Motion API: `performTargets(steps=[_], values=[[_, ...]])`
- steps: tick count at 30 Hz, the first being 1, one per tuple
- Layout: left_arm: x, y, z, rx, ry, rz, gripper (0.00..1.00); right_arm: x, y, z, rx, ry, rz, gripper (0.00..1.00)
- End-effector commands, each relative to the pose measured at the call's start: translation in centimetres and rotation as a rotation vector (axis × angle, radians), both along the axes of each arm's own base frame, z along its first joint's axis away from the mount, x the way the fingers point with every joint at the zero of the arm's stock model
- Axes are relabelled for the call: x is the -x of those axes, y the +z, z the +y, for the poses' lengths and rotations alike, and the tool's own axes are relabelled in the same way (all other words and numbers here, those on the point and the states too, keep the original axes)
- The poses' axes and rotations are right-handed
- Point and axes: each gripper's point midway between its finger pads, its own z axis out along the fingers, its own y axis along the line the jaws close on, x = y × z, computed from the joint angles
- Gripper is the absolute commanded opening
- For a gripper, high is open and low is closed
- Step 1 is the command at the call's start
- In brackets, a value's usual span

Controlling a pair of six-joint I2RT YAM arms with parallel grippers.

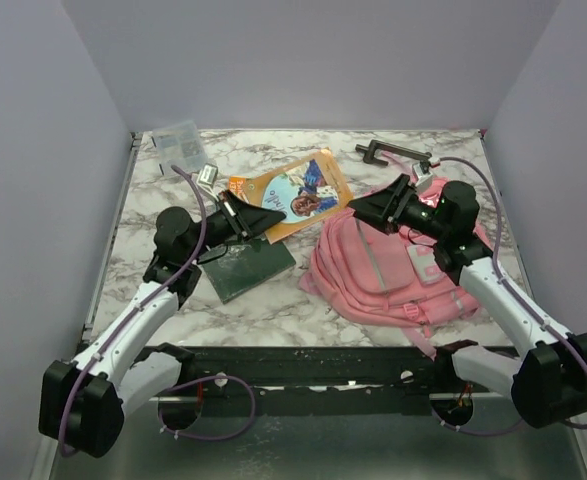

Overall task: Pack the student bag
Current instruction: Pick up the book from the center of the board, then place the book in the student bag.

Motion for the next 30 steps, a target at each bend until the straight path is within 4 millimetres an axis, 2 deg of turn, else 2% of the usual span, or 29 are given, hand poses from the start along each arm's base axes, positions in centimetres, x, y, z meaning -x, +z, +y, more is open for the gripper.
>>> performTargets(steps=[1,3,6,8,11,14,16,18,22,26,30], values=[[-1.4,1.3,3.6,-0.244,0.175,-0.18,0.0,0.3,-6.8,-2.8,0.397,-0.066,0.097,0.68],[-2.2,0.8,5.9,-0.387,0.279,-0.2,0.0,0.6,-8.6,-4.0,0.5,-0.087,0.106,0.7],[-2.8,0.5,9.0,-0.59,0.4,-0.264,0.0,1.3,-10.4,-4.7,0.604,-0.083,0.11,0.7],[-3.2,0.1,10.8,-0.709,0.461,-0.283,0.0,1.7,-11.3,-4.3,0.677,-0.079,0.102,0.69],[-3.4,-0.4,12.1,-0.809,0.487,-0.295,0.0,2.3,-12.0,-2.8,0.809,-0.054,0.057,0.67],[-3.1,-0.3,11.8,-0.841,0.446,-0.335,0.0,2.8,-12.8,-1.0,0.941,-0.003,0.018,0.64],[-2.9,-0.4,11.7,-0.843,0.434,-0.34,0.0,3.2,-14.0,0.4,1.015,0.046,0.006,0.63],[-2.8,-0.7,11.7,-0.843,0.432,-0.34,0.0,2.7,-15.4,0.5,1.107,0.036,0.004,0.6],[-2.8,-1.8,12.0,-0.859,0.437,-0.327,0.0,2.2,-16.9,1.4,1.177,0.042,-0.003,0.41],[-2.4,-2.1,10.9,-0.827,0.377,-0.334,0.0,2.1,-18.0,2.7,1.21,0.063,-0.014,0.42],[-2.4,-2.4,10.5,-0.817,0.351,-0.329,0.0,1.6,-19.6,2.3,1.29,0.053,-0.016,0.44]])
